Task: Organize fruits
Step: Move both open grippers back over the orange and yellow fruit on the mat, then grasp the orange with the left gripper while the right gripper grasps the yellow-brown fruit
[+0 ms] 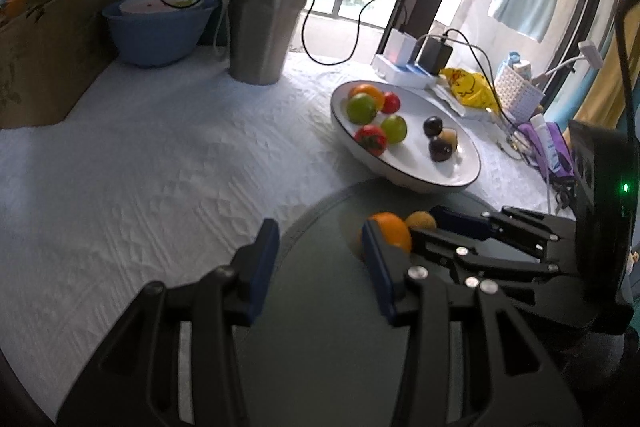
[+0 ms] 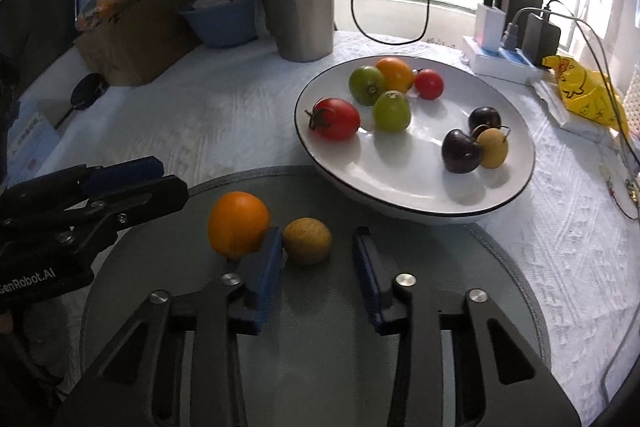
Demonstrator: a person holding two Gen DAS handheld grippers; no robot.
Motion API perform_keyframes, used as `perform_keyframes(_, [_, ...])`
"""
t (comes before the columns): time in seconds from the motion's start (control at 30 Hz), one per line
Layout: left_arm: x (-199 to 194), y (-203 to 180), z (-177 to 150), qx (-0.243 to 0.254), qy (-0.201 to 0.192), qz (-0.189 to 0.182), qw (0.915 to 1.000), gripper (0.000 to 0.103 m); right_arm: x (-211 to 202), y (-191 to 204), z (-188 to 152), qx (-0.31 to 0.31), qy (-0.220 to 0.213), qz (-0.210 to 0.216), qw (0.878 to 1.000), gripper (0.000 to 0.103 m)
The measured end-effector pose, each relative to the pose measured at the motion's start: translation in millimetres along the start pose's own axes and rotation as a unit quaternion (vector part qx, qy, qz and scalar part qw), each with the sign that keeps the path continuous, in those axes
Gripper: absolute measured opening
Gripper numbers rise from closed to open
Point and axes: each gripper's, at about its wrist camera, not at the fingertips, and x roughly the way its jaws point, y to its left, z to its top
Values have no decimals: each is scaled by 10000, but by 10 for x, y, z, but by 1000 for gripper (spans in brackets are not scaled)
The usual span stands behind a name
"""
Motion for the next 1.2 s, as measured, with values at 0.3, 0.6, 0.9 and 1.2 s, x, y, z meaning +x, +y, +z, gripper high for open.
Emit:
perform_keyframes(0.3, [55,-184,-26,71,93,110,9999,45,-80,-56,-24,-81,-101,263,9996,27])
perform_keyframes(0.6, [161,-393,-35,157,235,29,9996,45,-281,-277,-138,81,-305,225,9993,27])
perform_keyframes(0.9, [295,-553,-46,244,493,-19,9985,46,-386,-473,-183,253,-454,261,9983,27])
perform_keyframes(1.2, [388,-706,-77,475,635,-108,9968,36,-452,-612,-202,359,-506,258,9977,27])
